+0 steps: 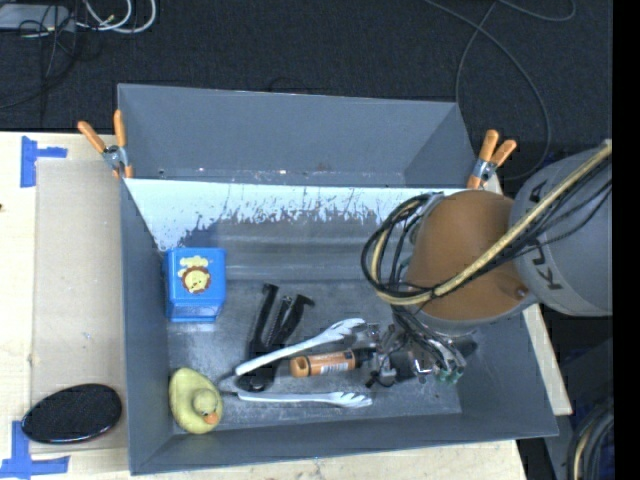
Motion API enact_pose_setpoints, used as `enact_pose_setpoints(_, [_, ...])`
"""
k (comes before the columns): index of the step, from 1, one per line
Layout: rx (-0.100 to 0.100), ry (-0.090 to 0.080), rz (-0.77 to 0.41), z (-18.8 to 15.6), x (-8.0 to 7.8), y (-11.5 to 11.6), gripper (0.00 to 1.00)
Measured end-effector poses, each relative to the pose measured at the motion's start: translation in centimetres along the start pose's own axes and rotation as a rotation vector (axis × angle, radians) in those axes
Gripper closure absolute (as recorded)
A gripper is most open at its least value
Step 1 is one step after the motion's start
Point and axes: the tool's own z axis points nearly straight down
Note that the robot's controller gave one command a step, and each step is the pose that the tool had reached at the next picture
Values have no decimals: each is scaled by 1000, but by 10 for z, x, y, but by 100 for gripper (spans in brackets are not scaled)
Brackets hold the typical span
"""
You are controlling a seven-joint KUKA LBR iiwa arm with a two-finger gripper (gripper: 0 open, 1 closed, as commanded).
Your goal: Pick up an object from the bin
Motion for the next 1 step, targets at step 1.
enact_pose_setpoints(1, [-3, 6, -52, -22, 6, 24, 100])
